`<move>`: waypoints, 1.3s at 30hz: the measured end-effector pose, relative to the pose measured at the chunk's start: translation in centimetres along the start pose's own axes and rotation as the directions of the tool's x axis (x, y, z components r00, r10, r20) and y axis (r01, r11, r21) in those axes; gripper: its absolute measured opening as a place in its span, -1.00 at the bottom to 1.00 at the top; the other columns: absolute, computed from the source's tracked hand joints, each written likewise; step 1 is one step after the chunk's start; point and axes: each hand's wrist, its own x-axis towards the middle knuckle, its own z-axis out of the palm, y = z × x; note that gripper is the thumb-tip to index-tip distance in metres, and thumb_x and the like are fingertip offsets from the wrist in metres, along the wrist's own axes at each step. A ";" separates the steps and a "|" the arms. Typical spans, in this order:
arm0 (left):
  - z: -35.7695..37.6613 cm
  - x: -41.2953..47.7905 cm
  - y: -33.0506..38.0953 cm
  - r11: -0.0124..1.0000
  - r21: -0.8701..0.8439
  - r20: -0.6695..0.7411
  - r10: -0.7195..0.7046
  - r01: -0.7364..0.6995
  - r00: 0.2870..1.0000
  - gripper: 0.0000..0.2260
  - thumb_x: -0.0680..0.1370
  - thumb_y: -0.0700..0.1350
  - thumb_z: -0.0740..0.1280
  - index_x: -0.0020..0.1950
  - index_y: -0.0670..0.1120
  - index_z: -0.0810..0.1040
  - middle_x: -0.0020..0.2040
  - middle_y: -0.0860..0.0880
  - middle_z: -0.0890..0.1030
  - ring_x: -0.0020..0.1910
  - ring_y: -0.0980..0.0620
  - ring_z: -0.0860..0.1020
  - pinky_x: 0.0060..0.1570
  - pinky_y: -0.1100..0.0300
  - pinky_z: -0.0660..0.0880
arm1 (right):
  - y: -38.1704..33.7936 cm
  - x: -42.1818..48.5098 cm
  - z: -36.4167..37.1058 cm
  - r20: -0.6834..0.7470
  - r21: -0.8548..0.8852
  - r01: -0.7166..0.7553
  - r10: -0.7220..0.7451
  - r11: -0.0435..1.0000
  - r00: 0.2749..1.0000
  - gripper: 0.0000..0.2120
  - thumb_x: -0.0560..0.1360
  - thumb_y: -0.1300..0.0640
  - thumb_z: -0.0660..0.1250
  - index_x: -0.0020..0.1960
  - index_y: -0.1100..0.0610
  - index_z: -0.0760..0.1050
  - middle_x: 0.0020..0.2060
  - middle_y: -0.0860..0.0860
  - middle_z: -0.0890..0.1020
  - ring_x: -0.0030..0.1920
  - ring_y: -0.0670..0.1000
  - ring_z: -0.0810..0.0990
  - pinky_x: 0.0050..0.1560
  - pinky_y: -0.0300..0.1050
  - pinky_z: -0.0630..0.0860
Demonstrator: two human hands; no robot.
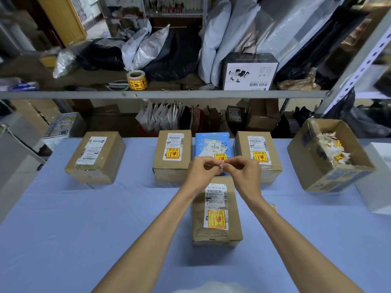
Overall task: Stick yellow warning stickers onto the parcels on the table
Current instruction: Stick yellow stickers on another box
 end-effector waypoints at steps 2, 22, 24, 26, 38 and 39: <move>0.3 0.0 0.3 0.999 -0.048 0.003 -0.026 0.026 1.000 -0.86 0.49 -0.29 0.39 0.02 -0.20 0.67 -0.04 -0.13 0.68 -0.03 -0.01 0.65 0.00 0.19 0.60 | 0.1 0.0 -0.6 0.037 0.039 -0.024 0.022 0.999 0.999 -0.92 0.40 0.23 0.48 -0.11 0.21 0.68 -0.28 0.03 0.70 -0.25 -0.08 0.68 -0.17 -0.24 0.62; 10.6 4.8 4.8 0.743 0.593 0.439 0.024 -0.310 0.898 -0.77 0.52 -0.27 0.24 0.15 -0.13 0.53 0.13 -0.10 0.60 0.11 -0.08 0.56 0.10 0.05 0.51 | 2.4 2.8 -14.0 -0.095 -0.264 -0.159 0.139 0.951 0.986 -0.90 0.35 0.22 0.51 -0.15 0.15 0.64 -0.29 0.00 0.66 -0.34 -0.09 0.58 -0.22 -0.10 0.57; 12.9 6.1 5.8 0.630 0.662 0.494 0.040 -0.406 0.868 -0.75 0.53 -0.24 0.23 0.19 -0.13 0.51 0.18 -0.13 0.57 0.16 -0.13 0.52 0.10 0.04 0.49 | 2.8 3.3 -16.2 -0.114 -0.309 -0.177 0.148 0.934 0.982 -0.90 0.35 0.23 0.50 -0.13 0.15 0.66 -0.29 -0.01 0.66 -0.32 -0.11 0.58 -0.21 -0.12 0.54; 15.5 7.3 6.9 0.562 0.678 0.540 0.057 -0.474 0.840 -0.75 0.54 -0.22 0.22 0.20 -0.13 0.49 0.19 -0.15 0.55 0.18 -0.16 0.50 0.10 0.02 0.48 | 3.4 3.9 -18.3 -0.142 -0.322 -0.197 0.159 0.926 0.977 -0.91 0.35 0.27 0.48 -0.15 0.16 0.66 -0.30 -0.03 0.63 -0.29 -0.07 0.58 -0.24 -0.17 0.51; 30.1 13.1 12.4 0.424 0.690 0.614 0.086 -0.586 0.785 -0.77 0.52 -0.24 0.21 0.15 -0.18 0.49 0.13 -0.22 0.54 0.11 -0.27 0.52 -0.12 0.05 0.39 | 7.7 9.8 -29.3 -0.376 -0.407 -0.342 0.186 0.847 0.908 -0.84 0.35 0.28 0.45 -0.07 0.18 0.64 -0.15 0.03 0.69 -0.07 0.07 0.65 0.00 -0.08 0.53; 30.7 13.6 12.5 0.427 0.694 0.608 0.084 -0.580 0.789 -0.77 0.52 -0.24 0.21 0.17 -0.17 0.50 0.13 -0.22 0.55 0.11 -0.26 0.52 -0.13 0.06 0.38 | 8.0 10.6 -29.9 -0.378 -0.414 -0.346 0.186 0.842 0.907 -0.79 0.36 0.26 0.45 0.00 0.21 0.63 -0.10 0.08 0.69 -0.04 0.09 0.65 0.06 -0.03 0.53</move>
